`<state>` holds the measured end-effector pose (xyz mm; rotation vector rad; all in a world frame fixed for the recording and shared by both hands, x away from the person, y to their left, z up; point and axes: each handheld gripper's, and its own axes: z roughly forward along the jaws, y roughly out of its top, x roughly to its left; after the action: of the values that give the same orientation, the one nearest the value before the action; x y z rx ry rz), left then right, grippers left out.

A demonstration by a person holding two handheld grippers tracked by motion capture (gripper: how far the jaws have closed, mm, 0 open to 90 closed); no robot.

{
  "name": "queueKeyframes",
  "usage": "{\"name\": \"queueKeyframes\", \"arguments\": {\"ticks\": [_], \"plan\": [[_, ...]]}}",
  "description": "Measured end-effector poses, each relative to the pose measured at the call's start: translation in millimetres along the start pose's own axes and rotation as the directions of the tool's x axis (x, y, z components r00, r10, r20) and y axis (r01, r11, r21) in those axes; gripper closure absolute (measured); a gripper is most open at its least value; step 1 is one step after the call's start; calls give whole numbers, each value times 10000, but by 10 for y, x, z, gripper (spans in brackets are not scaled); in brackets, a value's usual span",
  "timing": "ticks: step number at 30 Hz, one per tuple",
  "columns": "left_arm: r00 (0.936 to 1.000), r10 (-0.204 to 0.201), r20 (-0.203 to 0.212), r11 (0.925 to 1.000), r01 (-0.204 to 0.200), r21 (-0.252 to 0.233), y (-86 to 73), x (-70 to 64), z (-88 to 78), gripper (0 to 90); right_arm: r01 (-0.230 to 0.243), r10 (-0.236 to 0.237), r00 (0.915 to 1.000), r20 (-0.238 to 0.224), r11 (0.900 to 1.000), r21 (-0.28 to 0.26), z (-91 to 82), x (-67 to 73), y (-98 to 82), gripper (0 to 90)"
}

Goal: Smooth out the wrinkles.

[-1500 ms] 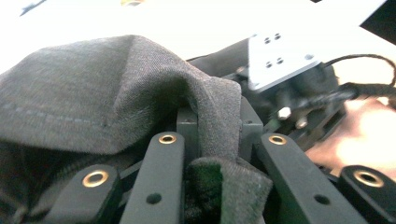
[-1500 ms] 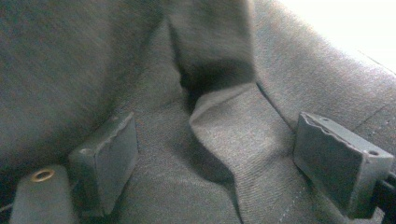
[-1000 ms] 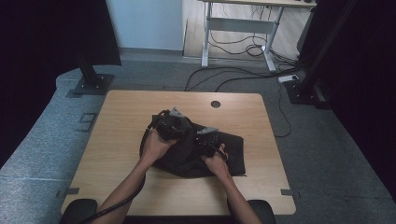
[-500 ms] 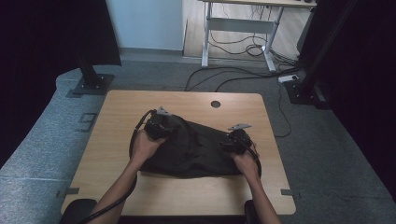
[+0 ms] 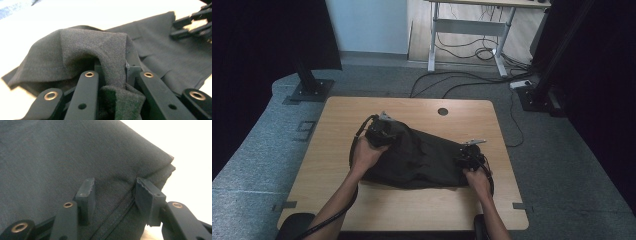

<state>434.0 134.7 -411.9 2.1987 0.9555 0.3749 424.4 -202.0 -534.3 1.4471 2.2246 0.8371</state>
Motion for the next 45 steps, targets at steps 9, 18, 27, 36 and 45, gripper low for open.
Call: {"name": "queueKeyframes", "arguments": {"ticks": [9, 18, 27, 36, 45], "plan": [[9970, 710, -316, 9974, -707, 112, 160, -226, 19, 771, 793, -812, 9948, -622, 9964, -314, 249, 561, 242, 525], [9894, 1433, -218, 9880, -1417, 619, 206, -568, 354, 771, 1143, -1195, 9887, -904, 9916, -605, 417, 914, 397, 524], [9820, 1883, -133, 9714, -1842, 1501, 40, -781, 786, 764, 980, -1136, 9773, -1790, 9908, -938, 431, 860, 364, 389], [9827, 1848, 115, 9596, -1830, 2138, -179, -806, 1111, 742, 1347, -1471, 9770, -1544, 9869, -883, 180, 597, 318, 314], [9852, 1488, 848, 9654, -1633, 2033, -190, -797, 1121, 545, 778, -1082, 9804, -1644, 9803, -1814, -149, 444, 508, 277]]}}
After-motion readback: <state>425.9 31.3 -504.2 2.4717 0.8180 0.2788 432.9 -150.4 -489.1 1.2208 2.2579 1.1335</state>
